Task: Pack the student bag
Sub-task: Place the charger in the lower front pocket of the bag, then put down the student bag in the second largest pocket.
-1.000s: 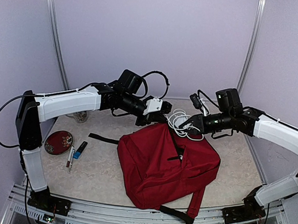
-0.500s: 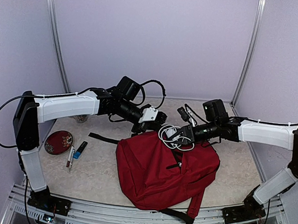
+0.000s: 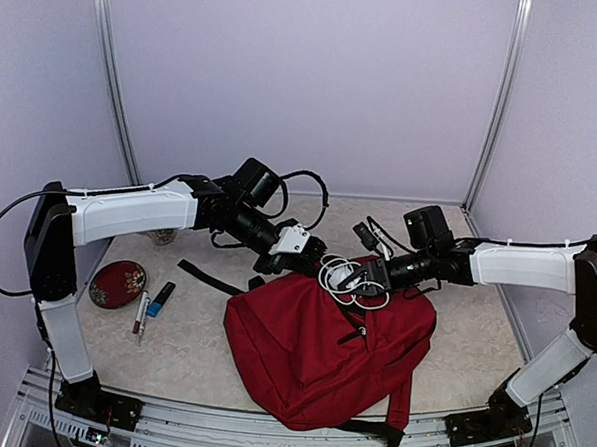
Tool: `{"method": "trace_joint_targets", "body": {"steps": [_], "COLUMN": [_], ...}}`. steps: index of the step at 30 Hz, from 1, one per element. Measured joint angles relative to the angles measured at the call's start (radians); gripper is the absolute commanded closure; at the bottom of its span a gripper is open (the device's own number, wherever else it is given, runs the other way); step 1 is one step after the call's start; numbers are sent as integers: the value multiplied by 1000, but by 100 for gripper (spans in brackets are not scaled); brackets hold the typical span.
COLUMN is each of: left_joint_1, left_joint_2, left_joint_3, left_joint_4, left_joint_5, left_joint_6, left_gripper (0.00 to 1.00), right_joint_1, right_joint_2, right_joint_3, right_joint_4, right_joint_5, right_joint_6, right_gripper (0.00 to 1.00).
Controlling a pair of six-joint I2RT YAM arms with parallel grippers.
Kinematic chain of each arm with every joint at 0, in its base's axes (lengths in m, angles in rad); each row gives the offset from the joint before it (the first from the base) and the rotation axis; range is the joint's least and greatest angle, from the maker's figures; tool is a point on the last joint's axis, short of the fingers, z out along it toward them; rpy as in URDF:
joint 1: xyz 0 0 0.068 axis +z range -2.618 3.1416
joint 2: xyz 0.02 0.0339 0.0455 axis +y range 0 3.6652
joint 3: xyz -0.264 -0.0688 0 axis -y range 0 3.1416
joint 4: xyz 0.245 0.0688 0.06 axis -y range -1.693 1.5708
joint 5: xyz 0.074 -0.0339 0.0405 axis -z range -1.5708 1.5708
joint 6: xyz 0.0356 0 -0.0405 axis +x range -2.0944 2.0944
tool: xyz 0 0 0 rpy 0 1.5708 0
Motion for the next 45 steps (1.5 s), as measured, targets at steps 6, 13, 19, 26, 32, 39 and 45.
{"method": "trace_joint_targets", "body": {"steps": [6,13,19,26,32,39,45], "left_joint_1": [-14,-26,-25,-19,25,61,57], "left_joint_2": [-15,-17,-48,-58,-58,-27,-10], "left_joint_3": [-21,-25,-72,-90,-96,-51,-37], "left_joint_4": [0,0,18,45,119,167,209], "left_joint_5": [-16,5,59,98,110,106,41], "left_joint_6": [3,2,-40,-85,-145,-184,-262], "left_gripper": [100,100,100,100,100,100,24], "right_joint_1": [-51,24,127,180,179,153,143], "right_joint_2": [-2,2,39,57,57,39,39], "right_joint_3": [0,7,36,37,33,43,40], "right_joint_4": [-27,-26,3,48,67,37,29], "right_joint_5": [-23,28,43,21,40,84,87], "right_joint_6": [-6,6,13,13,13,1,5], "right_gripper": [100,100,100,100,100,100,100]}}
